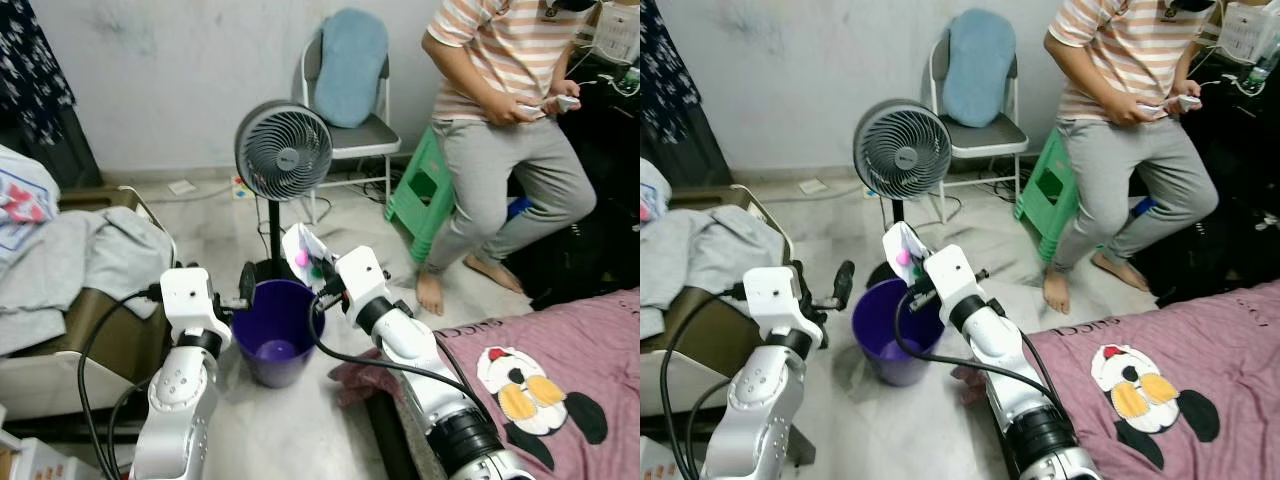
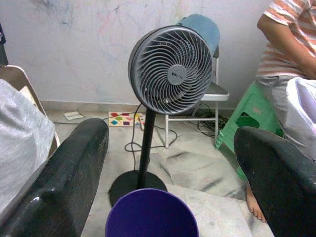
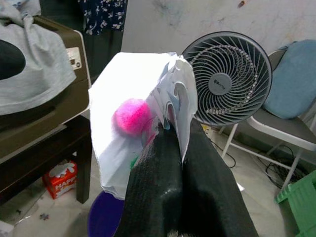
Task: Clean up the room
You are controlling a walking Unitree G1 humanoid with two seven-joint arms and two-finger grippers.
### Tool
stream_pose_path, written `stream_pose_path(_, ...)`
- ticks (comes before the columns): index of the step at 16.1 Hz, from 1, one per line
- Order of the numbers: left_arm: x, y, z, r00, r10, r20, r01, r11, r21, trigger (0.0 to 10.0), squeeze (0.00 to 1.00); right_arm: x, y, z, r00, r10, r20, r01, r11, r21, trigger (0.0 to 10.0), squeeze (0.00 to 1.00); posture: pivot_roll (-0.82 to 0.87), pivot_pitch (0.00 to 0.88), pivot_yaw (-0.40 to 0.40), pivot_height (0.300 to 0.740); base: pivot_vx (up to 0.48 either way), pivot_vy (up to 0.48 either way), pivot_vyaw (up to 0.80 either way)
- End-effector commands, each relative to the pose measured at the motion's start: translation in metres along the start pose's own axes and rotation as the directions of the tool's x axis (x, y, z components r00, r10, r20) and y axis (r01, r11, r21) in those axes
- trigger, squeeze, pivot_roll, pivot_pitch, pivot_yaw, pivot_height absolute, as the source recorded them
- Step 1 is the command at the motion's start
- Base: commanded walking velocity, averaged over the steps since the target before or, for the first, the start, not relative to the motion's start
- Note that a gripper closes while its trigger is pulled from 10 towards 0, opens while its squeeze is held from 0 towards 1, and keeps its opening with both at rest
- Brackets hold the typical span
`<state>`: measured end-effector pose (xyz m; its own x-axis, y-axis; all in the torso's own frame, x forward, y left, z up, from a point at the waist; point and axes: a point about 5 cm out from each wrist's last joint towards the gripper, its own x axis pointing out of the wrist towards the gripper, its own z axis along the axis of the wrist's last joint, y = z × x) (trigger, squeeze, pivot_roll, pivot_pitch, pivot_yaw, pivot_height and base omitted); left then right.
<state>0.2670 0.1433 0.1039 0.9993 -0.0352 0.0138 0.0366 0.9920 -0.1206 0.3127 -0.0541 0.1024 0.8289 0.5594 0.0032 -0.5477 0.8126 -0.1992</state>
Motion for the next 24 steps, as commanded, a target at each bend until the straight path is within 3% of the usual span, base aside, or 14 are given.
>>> stream_pose_path(1,0.0010,-0.0011,0.0003,1.000,-0.002,0.002,0.002,1.000,-0.001,10.0,0.00,0.0023,-0.0038,0.0038,1.000,-0.009,0.011,0.009,1.000,-0.010,10.0,0.00,0.05,0.000,-0.062,0.740,0.300,0.000,0.00)
stream_pose_path(7,0.0025,-0.0011,-0.0002,1.000,-0.007,-0.001,0.007,1.000,0.003,10.0,0.00,0.0023,-0.0014,0.0037,1.000,-0.004,0.015,0.004,1.000,-0.006,10.0,0.00,0.05,0.000,-0.059,0.740,0.309,0.000,0.67)
stream_pose_path(18,0.0017,0.0022,-0.0001,1.000,-0.005,0.008,0.005,1.000,0.023,10.0,0.00,0.0037,-0.0010,0.0032,1.000,0.002,0.018,-0.002,1.000,-0.007,10.0,0.00,0.05,0.000,-0.059,0.740,0.289,0.000,0.00)
stream_pose_path(24,-0.0003,0.0062,-0.0029,1.000,0.018,-0.010,-0.018,0.999,0.036,10.0,0.00,0.0030,0.0007,0.0018,1.000,0.011,0.017,-0.011,1.000,-0.014,10.0,0.00,0.06,0.000,-0.058,0.740,0.000,0.000,0.22)
